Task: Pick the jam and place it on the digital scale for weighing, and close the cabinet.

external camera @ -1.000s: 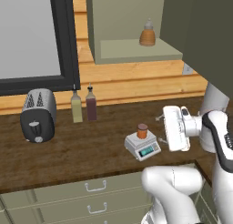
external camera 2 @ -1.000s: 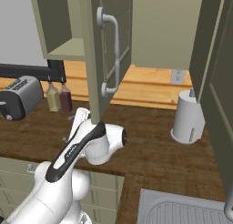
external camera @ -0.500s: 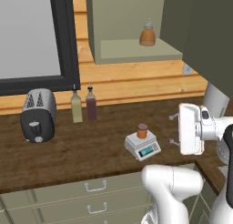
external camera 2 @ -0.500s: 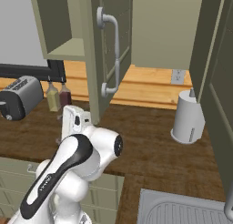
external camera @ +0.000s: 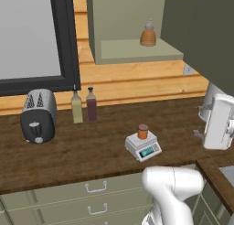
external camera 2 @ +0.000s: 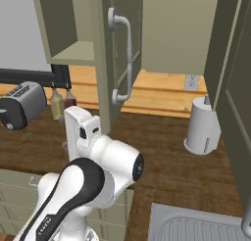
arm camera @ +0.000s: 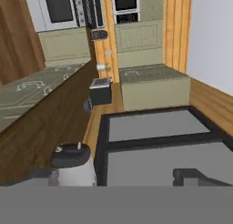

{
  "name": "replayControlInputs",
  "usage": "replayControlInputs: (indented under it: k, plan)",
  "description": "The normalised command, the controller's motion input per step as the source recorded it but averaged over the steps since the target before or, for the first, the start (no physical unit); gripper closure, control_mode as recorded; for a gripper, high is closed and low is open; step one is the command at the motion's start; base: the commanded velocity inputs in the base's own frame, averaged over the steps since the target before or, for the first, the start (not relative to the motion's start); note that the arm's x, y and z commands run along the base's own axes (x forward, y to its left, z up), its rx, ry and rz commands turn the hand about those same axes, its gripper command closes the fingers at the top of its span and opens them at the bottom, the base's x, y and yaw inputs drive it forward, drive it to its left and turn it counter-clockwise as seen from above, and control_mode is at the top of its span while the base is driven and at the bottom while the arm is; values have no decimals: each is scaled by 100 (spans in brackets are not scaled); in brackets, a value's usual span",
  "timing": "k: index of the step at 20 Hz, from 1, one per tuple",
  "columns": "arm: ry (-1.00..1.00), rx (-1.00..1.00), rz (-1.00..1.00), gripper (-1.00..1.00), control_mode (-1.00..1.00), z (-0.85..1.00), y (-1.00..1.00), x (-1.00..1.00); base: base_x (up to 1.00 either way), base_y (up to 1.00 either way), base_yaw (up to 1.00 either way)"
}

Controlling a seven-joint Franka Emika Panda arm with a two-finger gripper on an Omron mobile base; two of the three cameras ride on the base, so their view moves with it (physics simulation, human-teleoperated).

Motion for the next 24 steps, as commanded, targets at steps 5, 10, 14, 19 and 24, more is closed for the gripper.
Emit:
replayControlInputs:
  k: [5, 10, 14, 19, 24]
  plan:
    - [-24, 0, -21, -100, -100, 42, -77, -38, 0, 0, 0]
    - [-42, -4, -13, -100, -100, 21, -30, -74, 0, 0, 0]
    - [-64, -10, -9, -100, -100, 21, 0, -100, 0, 0, 0]
    - [-41, 0, -14, -100, -100, 47, -12, -100, 0, 0, 0]
    - [-8, 11, -14, -100, -100, 59, -68, -75, 0, 0, 0]
